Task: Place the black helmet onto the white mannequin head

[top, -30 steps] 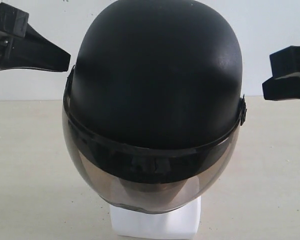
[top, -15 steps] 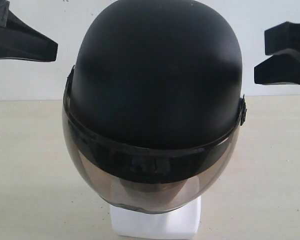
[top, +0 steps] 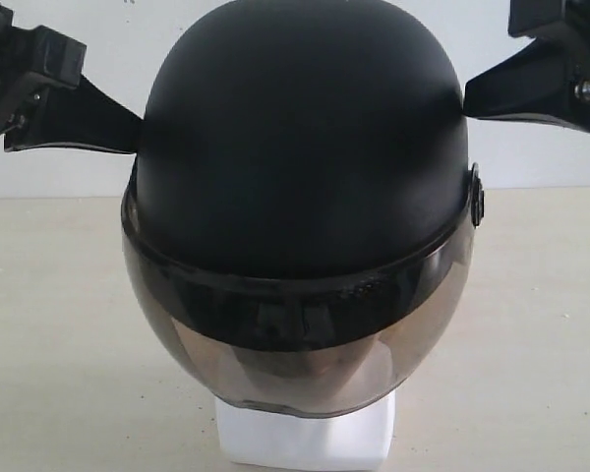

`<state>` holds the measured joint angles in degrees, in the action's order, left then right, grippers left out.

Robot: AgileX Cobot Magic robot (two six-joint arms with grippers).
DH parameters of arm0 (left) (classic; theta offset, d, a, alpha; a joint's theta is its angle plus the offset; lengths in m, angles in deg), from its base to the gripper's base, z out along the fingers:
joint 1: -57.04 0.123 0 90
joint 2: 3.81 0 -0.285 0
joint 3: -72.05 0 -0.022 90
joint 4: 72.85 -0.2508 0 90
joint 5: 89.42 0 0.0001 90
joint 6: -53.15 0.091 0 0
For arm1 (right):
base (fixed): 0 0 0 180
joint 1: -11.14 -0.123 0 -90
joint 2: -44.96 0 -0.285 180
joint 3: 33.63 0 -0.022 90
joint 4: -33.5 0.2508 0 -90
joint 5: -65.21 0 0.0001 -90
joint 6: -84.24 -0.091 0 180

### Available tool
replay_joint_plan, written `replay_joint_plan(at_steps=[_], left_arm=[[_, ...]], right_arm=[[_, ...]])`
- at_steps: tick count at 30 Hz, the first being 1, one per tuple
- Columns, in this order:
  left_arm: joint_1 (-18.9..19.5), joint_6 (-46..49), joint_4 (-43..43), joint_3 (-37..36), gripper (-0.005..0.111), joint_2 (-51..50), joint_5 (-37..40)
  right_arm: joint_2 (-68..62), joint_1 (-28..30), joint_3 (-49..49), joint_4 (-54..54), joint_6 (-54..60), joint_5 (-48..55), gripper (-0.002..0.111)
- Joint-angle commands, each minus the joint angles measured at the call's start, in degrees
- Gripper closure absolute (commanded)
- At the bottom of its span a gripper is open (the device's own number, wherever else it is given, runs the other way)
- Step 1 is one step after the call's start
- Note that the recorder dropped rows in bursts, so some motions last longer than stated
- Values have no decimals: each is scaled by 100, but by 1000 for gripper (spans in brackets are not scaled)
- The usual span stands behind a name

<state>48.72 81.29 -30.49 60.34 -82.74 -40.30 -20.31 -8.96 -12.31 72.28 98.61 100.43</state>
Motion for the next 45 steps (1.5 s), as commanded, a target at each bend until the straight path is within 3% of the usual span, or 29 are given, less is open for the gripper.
replay_joint_plan(at_steps=[1, 16, 34, 45], left_arm=[[-26, 143, 156, -16, 102, -83, 31], [-26, 230, 156, -16, 102, 271, -163], [-26, 187, 179, -16, 102, 277, 470], [-26, 187, -192, -16, 102, 692, 358]], right_arm=[[-32, -47, -18, 320, 126, 50, 109], [-32, -47, -18, 258, 202, 243, 109], [-32, -47, -18, 245, 202, 181, 109], [57, -47, -18, 106, 227, 207, 109]])
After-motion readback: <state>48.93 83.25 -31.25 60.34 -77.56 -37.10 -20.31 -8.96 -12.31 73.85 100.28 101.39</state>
